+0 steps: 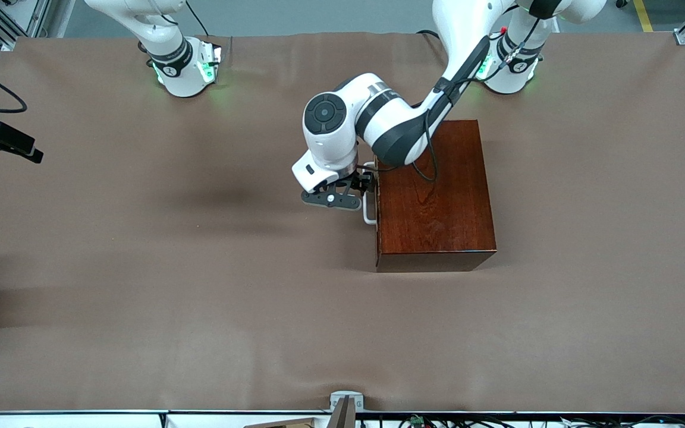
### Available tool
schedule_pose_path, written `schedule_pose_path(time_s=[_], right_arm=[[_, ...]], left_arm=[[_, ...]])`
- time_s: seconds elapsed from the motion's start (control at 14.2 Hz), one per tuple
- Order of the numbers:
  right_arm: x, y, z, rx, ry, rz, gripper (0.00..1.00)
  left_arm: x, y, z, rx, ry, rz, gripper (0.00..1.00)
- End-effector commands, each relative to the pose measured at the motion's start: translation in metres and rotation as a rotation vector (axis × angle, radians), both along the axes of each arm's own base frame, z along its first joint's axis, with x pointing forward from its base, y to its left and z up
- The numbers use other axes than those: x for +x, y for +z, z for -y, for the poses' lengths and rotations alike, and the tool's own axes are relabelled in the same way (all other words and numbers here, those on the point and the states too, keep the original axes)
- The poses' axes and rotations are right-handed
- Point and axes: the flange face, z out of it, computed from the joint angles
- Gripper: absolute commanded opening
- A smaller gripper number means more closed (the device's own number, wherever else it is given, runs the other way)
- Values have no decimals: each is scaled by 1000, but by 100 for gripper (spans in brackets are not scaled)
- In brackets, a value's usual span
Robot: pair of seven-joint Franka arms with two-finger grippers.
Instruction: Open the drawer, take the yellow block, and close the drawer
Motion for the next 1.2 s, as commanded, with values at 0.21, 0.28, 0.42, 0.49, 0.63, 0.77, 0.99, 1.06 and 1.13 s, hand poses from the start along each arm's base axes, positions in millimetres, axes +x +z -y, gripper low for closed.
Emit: schedule_pose_path(time_s=[0.21,0.28,0.42,0.49,0.63,0.77,0.99,1.06,1.13], right_arm=[[2,-1,-6,18,-4,-4,100],[2,-1,-6,18,-4,-4,100],[2,-1,-6,18,-4,-4,100],[2,-1,-6,18,-4,-4,100],[3,-2,-6,18,-4,-6,100],[3,-2,-6,18,-4,-6,100],[3,-2,-6,18,-4,-6,100],[3,-2,-6,18,-4,-6,100],[3,-2,-6,18,-4,-6,100]], left_arm=[[2,-19,1,48,-10,1,100],[2,-21,1,51,-8,-2,100],[2,-22,0,57,-8,-7,100],[1,-21,0,57,-4,-6,100],[2,-23,-1,66,-2,-8,100],[1,-28,-1,71,-3,-13,100],[1,-42,1,78,36,-19,100],[0,-44,2,76,44,-18,100],[1,-48,2,75,54,-20,100]])
